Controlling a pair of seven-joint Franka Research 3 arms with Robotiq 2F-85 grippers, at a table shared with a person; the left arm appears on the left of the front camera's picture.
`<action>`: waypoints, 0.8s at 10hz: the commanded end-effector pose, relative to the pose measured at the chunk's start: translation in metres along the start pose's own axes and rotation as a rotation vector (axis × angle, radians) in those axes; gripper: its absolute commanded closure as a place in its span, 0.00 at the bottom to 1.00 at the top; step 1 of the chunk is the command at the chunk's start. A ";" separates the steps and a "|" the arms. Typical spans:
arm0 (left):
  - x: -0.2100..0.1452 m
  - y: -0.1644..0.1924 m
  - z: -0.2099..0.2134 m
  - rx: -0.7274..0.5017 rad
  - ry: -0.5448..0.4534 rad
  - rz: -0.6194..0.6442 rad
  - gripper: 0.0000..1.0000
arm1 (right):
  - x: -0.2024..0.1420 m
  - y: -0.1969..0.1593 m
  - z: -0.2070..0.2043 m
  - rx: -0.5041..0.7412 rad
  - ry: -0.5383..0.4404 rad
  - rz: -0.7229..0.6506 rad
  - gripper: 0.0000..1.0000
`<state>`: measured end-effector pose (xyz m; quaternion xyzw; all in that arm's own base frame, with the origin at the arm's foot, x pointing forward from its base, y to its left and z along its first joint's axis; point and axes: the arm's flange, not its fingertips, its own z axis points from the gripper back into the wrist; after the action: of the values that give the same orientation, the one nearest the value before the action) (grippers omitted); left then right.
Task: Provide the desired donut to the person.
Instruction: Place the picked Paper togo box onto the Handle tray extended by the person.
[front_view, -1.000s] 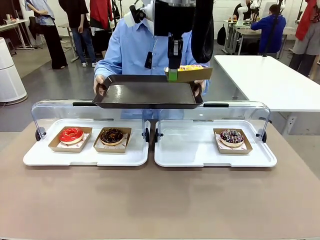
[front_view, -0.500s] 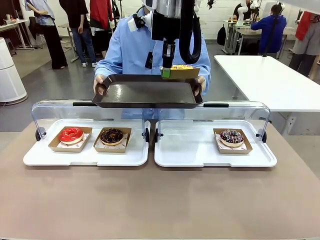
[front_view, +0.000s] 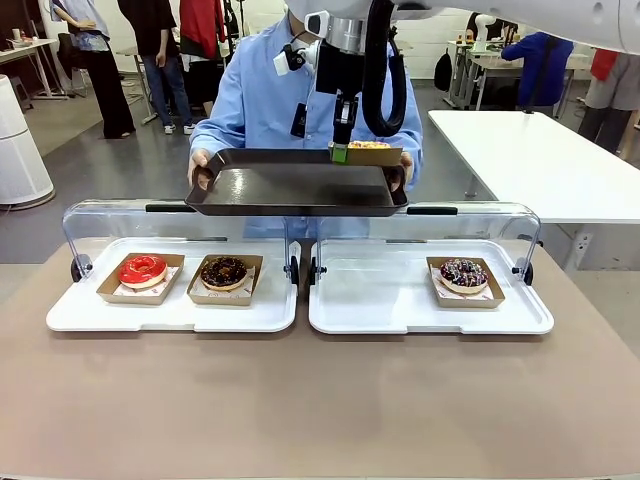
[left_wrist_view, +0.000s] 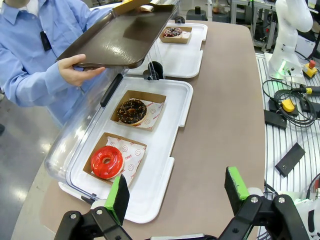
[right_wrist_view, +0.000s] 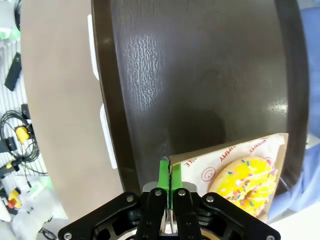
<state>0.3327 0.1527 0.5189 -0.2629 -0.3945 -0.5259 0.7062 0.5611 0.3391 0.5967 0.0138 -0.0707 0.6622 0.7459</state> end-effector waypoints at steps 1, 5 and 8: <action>0.000 -0.001 0.001 0.001 -0.009 -0.002 0.00 | -0.001 -0.006 -0.002 0.047 -0.041 0.013 0.99; 0.000 -0.001 0.001 0.001 -0.009 -0.002 0.00 | -0.012 -0.013 -0.021 0.086 -0.053 -0.002 0.99; 0.000 -0.001 0.001 0.001 -0.009 -0.002 0.00 | -0.015 -0.014 -0.030 0.121 -0.057 0.015 0.99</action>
<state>0.3327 0.1527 0.5189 -0.2629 -0.3945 -0.5259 0.7062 0.5770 0.3283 0.5673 0.0588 -0.0543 0.6620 0.7453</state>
